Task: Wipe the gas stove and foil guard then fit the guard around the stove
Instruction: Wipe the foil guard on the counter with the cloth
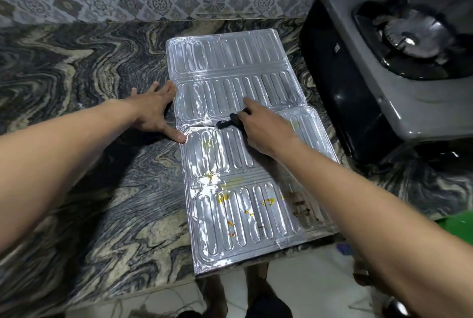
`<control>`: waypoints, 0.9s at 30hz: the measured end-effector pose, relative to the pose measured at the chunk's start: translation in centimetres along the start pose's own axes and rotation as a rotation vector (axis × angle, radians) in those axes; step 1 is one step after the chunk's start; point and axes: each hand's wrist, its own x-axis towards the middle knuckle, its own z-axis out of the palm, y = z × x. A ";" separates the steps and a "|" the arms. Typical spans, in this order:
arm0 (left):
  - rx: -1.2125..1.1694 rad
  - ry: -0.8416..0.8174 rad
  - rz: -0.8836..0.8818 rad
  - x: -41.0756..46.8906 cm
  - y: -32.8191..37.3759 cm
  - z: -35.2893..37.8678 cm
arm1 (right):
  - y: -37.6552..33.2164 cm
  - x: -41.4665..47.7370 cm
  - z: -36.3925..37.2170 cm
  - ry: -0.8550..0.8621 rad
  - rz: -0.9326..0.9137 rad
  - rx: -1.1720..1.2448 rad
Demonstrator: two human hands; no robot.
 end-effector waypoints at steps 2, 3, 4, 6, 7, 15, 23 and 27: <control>-0.003 0.008 -0.004 0.0 -0.1 0.0 | 1.5 -0.6 -0.3 -0.005 0.056 -0.033; -0.011 0.013 -0.007 0.0 -0.1 0.0 | 2.4 -1.0 -0.3 -0.001 0.100 -0.027; -0.019 0.016 -0.009 0.0 0.0 0.0 | 3.3 -1.5 -0.3 0.003 0.146 -0.021; -0.025 0.017 -0.016 0.0 0.1 -0.1 | 4.7 -2.5 -0.1 -0.002 0.248 0.023; -0.025 0.015 -0.019 0.0 0.1 -0.1 | 5.0 -3.1 0.1 0.002 0.296 0.061; -0.014 0.023 -0.023 -0.3 0.4 -0.2 | 3.5 -4.1 2.5 0.214 0.462 0.272; -0.021 -0.001 -0.022 -0.1 0.3 -0.2 | -1.1 0.7 1.4 0.050 0.266 0.264; -0.025 0.003 -0.023 -0.3 0.3 -0.2 | -3.7 1.8 1.1 0.002 0.118 0.224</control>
